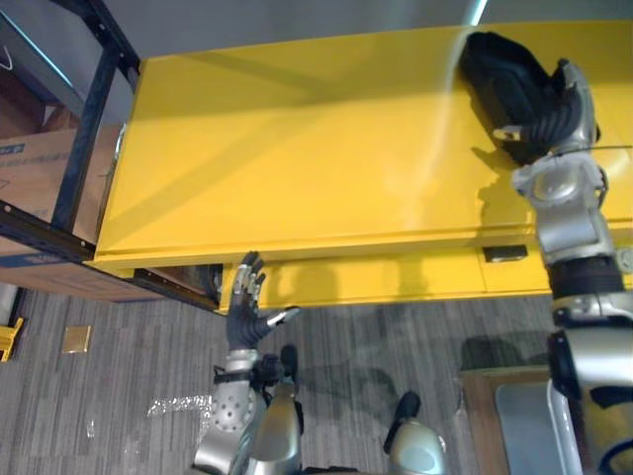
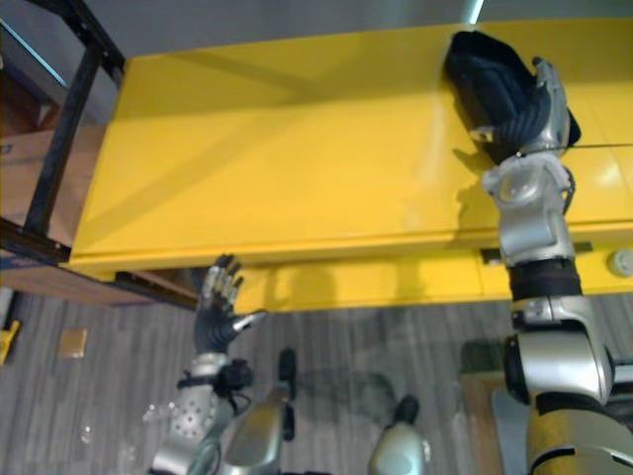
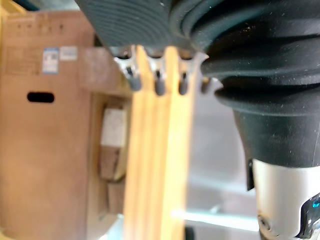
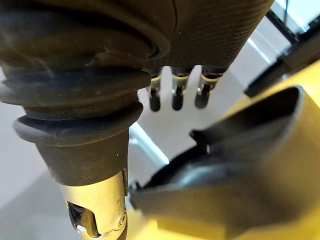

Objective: Walk over and take plastic housings, then place them on the shelf

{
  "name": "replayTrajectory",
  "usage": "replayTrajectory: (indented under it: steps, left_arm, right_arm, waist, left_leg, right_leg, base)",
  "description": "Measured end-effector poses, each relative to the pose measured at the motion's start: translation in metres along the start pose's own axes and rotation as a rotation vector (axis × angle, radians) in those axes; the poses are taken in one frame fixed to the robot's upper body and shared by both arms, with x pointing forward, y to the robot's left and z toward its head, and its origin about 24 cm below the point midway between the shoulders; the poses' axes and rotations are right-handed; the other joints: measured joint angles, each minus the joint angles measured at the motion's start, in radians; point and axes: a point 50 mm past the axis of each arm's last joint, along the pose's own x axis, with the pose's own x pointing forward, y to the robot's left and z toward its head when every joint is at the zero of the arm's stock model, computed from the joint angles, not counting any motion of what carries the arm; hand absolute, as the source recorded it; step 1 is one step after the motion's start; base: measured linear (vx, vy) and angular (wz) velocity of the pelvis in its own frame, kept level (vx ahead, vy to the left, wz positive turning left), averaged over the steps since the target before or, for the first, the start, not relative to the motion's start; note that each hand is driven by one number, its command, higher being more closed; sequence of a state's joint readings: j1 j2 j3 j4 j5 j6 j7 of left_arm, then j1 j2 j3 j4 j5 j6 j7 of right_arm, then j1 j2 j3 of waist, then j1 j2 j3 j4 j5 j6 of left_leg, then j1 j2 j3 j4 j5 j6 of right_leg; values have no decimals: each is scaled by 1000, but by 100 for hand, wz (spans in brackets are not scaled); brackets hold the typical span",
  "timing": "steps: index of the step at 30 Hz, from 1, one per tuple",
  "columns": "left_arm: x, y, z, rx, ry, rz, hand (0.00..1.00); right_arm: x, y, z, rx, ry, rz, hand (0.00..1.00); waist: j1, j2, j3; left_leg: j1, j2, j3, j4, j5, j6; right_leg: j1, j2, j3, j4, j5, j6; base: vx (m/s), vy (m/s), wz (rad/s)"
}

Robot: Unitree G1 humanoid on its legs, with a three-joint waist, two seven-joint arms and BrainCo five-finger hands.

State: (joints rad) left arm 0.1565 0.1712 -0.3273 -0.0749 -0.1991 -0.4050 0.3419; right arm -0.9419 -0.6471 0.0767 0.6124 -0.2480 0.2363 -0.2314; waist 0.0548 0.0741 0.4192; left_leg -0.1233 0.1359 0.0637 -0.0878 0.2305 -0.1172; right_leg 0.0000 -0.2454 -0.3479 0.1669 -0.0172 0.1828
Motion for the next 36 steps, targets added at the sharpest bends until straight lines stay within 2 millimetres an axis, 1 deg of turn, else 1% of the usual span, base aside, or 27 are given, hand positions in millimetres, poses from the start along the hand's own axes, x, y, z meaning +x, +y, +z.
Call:
replayTrajectory:
  steps: [2, 5, 11, 15, 24, 32, 36]
  left_arm:
    - [0, 1, 0, 8, 2, 3, 0]
    - [0, 3, -1, 19, 10, -1, 0]
    - [0, 3, -1, 21, 16, -7, 0]
    - [0, 3, -1, 21, 17, -7, 0]
    - [0, 2, -1, 20, 17, -23, 0]
    - [0, 1, -1, 18, 18, -28, 0]
    - [0, 1, -1, 18, 18, -34, 0]
  right_arm:
    - [0, 6, -6, 8, 26, 46, 0]
    - [-1, 14, -9, 12, 27, 135, 0]
    - [3, 17, 0, 84, 9, 304, 0]
    - [4, 21, 1, 119, 20, 379, 0]
    - [3, 21, 2, 168, 9, 427, 0]
    - [3, 21, 4, 196, 2, 433, 0]
    - [5, 19, 9, 200, -13, 434, 0]
  waist:
    - [0, 0, 0]
    - [-2, 0, 0]
    - [-1, 0, 0]
    - [2, 0, 0]
    - [2, 0, 0]
    - [13, -1, 0]
    - [14, -1, 0]
  left_leg:
    - [0, 4, 1, 0, -1, -2]
    - [0, 8, 2, 0, -2, -1]
    - [0, 8, 2, 0, -4, 5]
    - [0, 8, 1, 0, -4, 5]
    - [3, 8, 1, 0, -4, 5]
    - [4, 8, 2, 0, -4, 6]
    - [5, 8, 3, 0, -3, 6]
  right_leg:
    - [0, 4, 1, -2, 2, -1]
    - [-1, 7, 1, -2, 2, -1]
    - [-1, 8, 0, -1, 1, -2]
    - [-1, 7, -1, 3, 0, -4]
    - [-1, 5, -2, 12, -2, -6]
    - [-1, 4, -3, 13, -2, -6]
    - [0, 4, -3, 14, -2, -6]
  base:
    - [-27, -34, -3]
    - [-22, -39, -1]
    - [-6, -16, 0]
    - [0, 0, 0]
    - [-9, -10, 0]
    - [0, 0, 0]
    - [0, 0, 0]
